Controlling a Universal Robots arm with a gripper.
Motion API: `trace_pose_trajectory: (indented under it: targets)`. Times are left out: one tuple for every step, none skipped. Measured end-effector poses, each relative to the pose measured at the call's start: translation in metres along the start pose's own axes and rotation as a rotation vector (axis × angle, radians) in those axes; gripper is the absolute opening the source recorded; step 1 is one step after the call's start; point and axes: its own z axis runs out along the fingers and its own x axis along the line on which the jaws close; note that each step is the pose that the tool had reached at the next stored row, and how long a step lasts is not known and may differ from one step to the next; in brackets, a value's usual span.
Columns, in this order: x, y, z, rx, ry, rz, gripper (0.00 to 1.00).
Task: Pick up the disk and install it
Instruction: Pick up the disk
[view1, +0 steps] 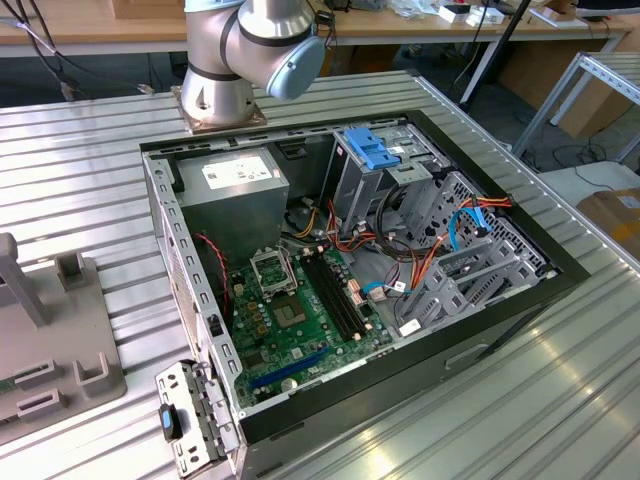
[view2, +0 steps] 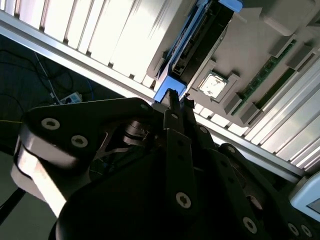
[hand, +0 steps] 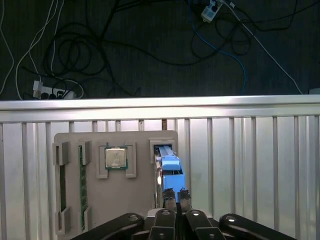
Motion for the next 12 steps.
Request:
trace_pose_trajectory:
  targets:
    - [0.0, 0.0001, 0.0, 0.0, 0.0, 0.0, 0.29]
    - [0.0, 0.0001, 0.0, 0.0, 0.0, 0.0, 0.36]
    - [0.0, 0.0001, 0.0, 0.0, 0.0, 0.0, 0.36]
    - [0.0, 0.0002, 0.0, 0.0, 0.0, 0.0, 0.42]
    - [0.0, 0.0003, 0.0, 0.0, 0.0, 0.0, 0.42]
    - [0.0, 0.0003, 0.0, 0.0, 0.0, 0.0, 0.42]
    - [0.0, 0.0004, 0.0, 0.0, -0.0001, 0.0, 0.44]
    - [0.0, 0.0004, 0.0, 0.0, -0.0002, 0.0, 0.49]
    - [0.0, 0.0004, 0.0, 0.0, -0.0002, 0.0, 0.49]
    - [0.0001, 0.0004, 0.0, -0.0001, -0.0002, 0.0, 0.56]
    - [0.0001, 0.0004, 0.0004, 0.0, -0.0015, 0.0, 0.56]
    - [0.0001, 0.0004, 0.001, -0.0001, -0.0028, 0.0, 0.56]
